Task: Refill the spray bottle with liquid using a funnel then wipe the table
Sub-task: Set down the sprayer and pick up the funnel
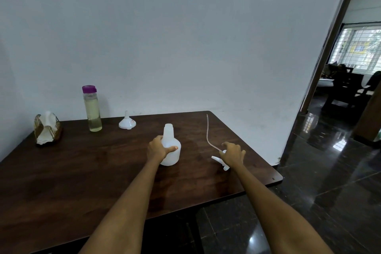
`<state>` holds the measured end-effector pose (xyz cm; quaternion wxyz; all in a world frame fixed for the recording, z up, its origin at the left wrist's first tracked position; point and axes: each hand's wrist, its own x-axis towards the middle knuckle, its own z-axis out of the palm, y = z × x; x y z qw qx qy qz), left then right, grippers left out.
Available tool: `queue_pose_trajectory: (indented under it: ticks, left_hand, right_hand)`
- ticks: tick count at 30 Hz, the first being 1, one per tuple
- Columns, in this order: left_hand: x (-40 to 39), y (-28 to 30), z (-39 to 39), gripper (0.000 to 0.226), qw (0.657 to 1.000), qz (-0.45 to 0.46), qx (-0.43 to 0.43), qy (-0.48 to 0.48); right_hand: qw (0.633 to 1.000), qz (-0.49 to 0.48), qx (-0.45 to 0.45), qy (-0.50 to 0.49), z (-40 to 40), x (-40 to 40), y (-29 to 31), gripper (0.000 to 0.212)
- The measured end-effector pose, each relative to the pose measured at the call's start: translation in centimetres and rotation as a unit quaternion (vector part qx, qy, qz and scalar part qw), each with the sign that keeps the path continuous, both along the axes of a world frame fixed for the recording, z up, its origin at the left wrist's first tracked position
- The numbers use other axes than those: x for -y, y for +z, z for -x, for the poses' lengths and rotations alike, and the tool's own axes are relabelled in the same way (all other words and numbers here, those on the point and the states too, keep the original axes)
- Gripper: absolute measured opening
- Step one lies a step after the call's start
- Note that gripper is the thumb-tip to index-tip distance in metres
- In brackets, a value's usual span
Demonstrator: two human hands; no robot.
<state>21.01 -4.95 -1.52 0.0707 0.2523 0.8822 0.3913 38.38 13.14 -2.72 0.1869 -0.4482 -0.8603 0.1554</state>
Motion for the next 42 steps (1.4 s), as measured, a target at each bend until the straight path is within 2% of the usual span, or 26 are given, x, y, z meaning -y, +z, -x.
queue_pose_trajectory:
  ticks: [10,14,16,19,23,26,29,37,42]
  left_hand:
    - [-0.1,-0.2,-0.4,0.081,1.000,-0.014,0.014,-0.019]
    - [0.8,-0.3,-0.2,0.106,0.996,-0.059,0.067,-0.031]
    - [1.6,-0.3,0.1,0.109,0.995,-0.057,0.070,-0.031]
    - [4.4,-0.2,1.3,0.097,0.997,-0.030,0.064,-0.010]
    - [9.5,0.4,3.9,0.061,0.998,0.042,0.011,0.049]
    - [13.4,0.9,6.0,0.040,0.991,0.099,-0.010,0.091]
    - [16.8,1.1,8.0,0.037,0.980,0.165,-0.005,0.110]
    - [20.7,0.1,14.7,0.042,0.955,0.272,0.011,0.115]
    - [20.1,-0.2,20.7,0.060,0.934,0.340,0.010,0.109]
  right_hand:
    - [0.993,-0.054,-0.088,0.054,3.6,2.2,2.6,0.030]
    - [0.980,-0.077,-0.162,0.080,4.8,3.5,5.5,0.031]
    - [0.972,-0.089,-0.194,0.095,5.7,4.6,7.2,0.031]
    - [0.956,-0.119,-0.227,0.143,7.9,7.3,9.2,0.030]
    - [0.933,-0.142,-0.248,0.221,11.9,12.0,10.5,0.031]
    - [0.923,-0.145,-0.234,0.269,15.3,15.4,10.3,0.032]
    - [0.921,-0.131,-0.193,0.313,18.8,18.0,8.9,0.034]
    - [0.950,-0.070,-0.014,0.305,26.9,19.1,2.6,0.042]
    - [0.972,0.038,-0.002,0.234,32.5,17.3,0.3,0.058]
